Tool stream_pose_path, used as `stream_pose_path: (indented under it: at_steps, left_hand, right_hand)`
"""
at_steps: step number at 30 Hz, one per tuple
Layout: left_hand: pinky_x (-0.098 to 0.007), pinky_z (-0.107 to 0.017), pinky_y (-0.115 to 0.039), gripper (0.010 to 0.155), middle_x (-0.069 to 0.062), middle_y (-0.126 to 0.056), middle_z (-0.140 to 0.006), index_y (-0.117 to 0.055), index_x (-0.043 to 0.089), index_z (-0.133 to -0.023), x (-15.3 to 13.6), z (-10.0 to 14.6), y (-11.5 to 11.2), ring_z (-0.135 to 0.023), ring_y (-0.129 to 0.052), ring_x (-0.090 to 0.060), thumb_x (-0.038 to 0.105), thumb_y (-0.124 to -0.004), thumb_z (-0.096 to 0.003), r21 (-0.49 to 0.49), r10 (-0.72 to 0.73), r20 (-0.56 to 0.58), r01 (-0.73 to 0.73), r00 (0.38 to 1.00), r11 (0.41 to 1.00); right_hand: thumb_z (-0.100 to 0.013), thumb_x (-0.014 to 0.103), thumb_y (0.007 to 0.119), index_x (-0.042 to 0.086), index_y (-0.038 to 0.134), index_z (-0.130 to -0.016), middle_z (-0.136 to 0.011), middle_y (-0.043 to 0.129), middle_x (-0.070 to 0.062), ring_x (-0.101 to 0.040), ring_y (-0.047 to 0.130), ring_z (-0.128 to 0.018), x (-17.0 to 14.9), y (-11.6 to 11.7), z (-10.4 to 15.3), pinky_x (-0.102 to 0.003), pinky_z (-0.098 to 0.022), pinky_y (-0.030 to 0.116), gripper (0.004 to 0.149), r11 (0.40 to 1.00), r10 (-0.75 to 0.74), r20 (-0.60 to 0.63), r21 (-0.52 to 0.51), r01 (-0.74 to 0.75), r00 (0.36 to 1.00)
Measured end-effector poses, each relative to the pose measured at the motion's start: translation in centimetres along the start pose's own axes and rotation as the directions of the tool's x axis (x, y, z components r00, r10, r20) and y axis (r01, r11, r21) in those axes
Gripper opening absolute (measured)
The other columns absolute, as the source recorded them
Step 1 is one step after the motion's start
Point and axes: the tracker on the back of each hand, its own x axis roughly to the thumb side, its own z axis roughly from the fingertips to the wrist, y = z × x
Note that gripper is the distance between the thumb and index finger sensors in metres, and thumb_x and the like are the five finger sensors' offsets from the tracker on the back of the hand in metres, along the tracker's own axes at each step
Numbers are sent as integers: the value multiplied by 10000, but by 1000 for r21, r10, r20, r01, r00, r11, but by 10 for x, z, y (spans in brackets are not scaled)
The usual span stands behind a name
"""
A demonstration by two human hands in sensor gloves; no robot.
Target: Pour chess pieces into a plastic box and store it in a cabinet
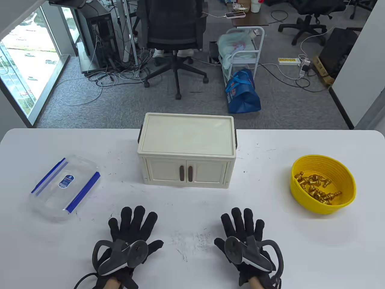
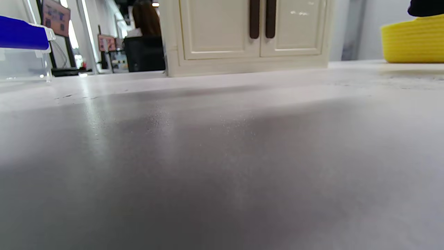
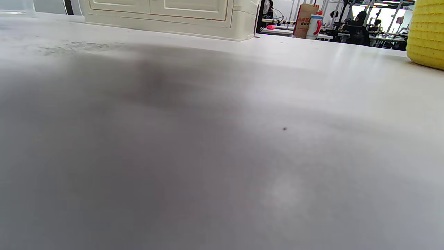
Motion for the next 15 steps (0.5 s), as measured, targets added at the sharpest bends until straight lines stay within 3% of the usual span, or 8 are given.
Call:
stream_pose_path:
  at_steps: [15]
  left_hand:
    - [-824, -695, -295, 841, -211, -188, -1339, -176, 284, -1287, -2, 0, 1, -1152, -196, -589, 732, -355, -598, -2, 11, -2, -11, 1000, 1000]
  right_hand:
    - [-591, 662, 458, 243, 173, -1180, -1223, 97, -149, -495, 129, -1083, -4, 1, 1, -717, -707, 268, 776, 999, -15, -17, 34, 16, 1000]
